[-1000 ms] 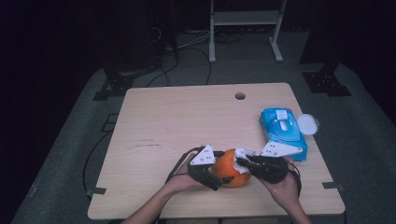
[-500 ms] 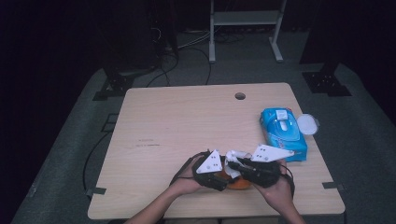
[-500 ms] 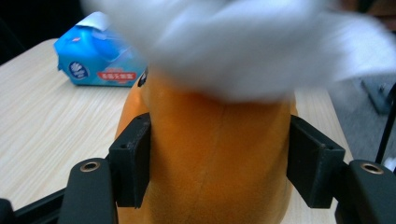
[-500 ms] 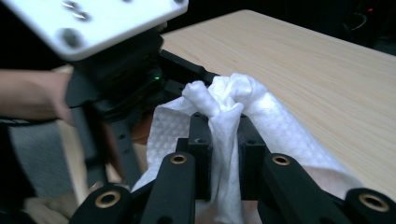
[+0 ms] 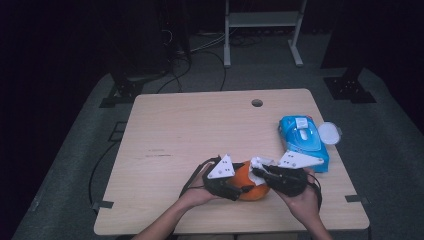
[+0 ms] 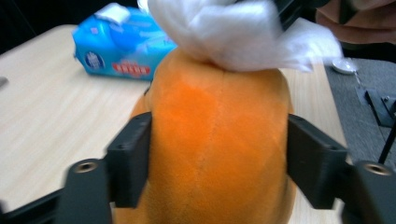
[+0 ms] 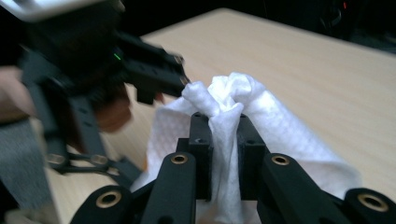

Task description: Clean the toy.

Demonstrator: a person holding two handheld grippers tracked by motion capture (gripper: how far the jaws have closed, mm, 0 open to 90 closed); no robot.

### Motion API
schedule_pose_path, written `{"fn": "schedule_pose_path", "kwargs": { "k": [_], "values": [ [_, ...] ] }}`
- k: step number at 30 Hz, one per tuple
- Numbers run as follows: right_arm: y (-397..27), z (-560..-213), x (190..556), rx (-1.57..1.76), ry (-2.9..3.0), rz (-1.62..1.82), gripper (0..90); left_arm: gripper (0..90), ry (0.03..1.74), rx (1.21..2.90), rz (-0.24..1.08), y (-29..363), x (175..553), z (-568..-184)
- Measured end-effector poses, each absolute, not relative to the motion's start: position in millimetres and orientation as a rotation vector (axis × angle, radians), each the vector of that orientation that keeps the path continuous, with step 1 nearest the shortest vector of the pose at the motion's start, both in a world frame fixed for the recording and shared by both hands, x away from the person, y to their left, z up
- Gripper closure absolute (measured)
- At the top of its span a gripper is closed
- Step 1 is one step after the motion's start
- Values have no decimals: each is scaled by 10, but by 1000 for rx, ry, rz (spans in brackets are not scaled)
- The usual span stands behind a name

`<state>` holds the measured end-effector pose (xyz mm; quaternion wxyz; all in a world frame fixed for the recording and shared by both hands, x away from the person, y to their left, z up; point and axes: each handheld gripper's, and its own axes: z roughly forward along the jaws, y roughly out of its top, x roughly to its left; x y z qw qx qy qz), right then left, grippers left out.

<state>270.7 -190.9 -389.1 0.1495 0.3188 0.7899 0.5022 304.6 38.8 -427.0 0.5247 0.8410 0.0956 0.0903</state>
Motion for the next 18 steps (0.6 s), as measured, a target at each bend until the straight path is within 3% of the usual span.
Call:
{"fn": "schedule_pose_path", "kwargs": {
  "k": [6, 18],
  "values": [
    [-2001, -3942, 2742, 954, 2282, 1439, 797, 88, 263, 1959, 160, 393, 3143, -4372],
    [-2354, -4032, 2857, 1113, 2205, 1401, 795, 80, 298, 1987, 139, 405, 3246, -4495]
  ]
}}
